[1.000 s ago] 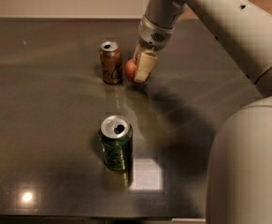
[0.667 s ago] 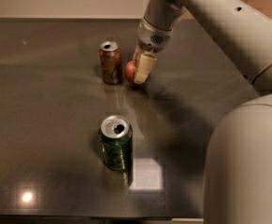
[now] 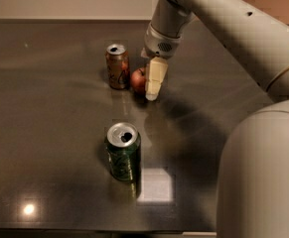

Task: Move apple near orange can

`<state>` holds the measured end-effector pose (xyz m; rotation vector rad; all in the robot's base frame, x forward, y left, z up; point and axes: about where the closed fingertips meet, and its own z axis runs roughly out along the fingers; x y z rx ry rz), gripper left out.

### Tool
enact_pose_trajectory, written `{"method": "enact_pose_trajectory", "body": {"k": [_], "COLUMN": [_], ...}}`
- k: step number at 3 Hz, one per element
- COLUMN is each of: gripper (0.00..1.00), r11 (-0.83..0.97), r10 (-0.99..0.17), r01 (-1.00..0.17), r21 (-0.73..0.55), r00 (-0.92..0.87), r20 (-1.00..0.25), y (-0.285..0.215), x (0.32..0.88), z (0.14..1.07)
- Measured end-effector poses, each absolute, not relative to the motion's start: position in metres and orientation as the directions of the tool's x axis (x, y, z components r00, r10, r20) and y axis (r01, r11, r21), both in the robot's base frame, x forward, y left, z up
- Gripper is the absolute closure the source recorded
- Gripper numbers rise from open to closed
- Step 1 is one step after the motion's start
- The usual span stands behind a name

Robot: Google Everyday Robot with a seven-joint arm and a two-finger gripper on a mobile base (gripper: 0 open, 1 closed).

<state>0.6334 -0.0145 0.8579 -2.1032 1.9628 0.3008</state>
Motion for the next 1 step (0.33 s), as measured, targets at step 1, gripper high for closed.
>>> {"method": "enact_pose_trajectory", "body": {"k": [1], "gripper": [0.00], "r11": [-0.062], "r10": [-0.946], "r01": [-0.997], "r21": [-0.040], "r00": [0.072], "r20": [-0.316], "y": [-0.0144], "x": [0.6335], "z": [0.8579]}}
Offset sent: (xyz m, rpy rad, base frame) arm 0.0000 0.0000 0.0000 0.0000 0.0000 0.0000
